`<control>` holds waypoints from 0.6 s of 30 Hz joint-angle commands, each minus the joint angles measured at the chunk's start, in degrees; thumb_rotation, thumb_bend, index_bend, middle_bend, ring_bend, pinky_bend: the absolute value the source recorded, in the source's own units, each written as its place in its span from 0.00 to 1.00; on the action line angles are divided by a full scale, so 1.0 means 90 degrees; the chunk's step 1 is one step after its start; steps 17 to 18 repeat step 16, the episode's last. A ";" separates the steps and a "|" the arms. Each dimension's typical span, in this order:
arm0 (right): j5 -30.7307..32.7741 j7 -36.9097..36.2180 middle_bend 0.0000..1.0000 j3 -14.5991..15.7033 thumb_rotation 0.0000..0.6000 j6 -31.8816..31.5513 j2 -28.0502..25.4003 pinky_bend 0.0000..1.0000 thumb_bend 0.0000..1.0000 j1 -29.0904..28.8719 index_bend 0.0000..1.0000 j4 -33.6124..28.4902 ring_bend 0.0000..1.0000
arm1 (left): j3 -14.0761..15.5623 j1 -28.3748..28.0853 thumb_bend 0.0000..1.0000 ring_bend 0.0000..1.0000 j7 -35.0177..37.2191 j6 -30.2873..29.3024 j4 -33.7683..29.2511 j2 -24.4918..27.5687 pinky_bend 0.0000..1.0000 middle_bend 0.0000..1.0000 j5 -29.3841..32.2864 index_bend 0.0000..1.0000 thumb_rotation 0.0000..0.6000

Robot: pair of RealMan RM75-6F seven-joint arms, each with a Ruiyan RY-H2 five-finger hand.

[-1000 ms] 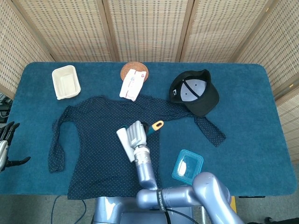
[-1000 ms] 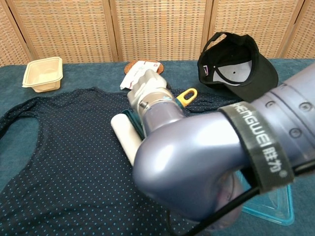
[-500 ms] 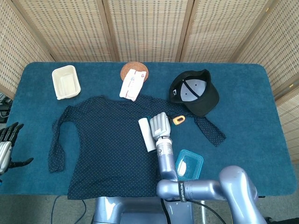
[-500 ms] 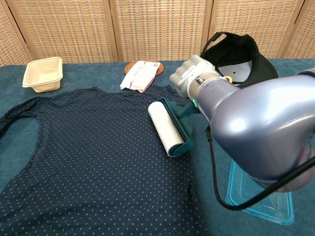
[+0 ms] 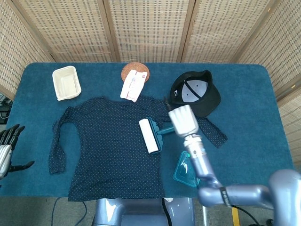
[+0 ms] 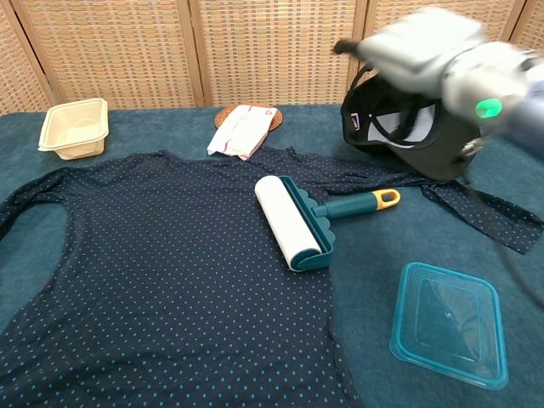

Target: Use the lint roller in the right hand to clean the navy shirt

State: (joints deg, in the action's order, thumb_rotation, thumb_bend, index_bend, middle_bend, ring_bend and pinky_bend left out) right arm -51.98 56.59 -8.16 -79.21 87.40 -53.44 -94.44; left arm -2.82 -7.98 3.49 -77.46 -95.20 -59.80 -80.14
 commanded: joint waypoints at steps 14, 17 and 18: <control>-0.2654 -0.5777 0.00 0.1462 1.00 -0.1256 -0.2043 0.00 0.00 0.3395 0.00 0.1342 0.00 | 0.0181 0.0220 0.00 0.00 -0.0076 -0.0572 0.0079 -0.0133 0.00 0.00 -0.0585 0.00 1.00; -0.2744 -0.5961 0.00 0.1441 1.00 -0.1307 -0.1978 0.00 0.00 0.3562 0.00 0.1556 0.00 | 0.0178 0.0252 0.00 0.00 -0.0026 -0.0671 0.0089 -0.0123 0.00 0.00 -0.0647 0.00 1.00; -0.2744 -0.5961 0.00 0.1441 1.00 -0.1307 -0.1978 0.00 0.00 0.3562 0.00 0.1556 0.00 | 0.0178 0.0252 0.00 0.00 -0.0026 -0.0671 0.0089 -0.0123 0.00 0.00 -0.0647 0.00 1.00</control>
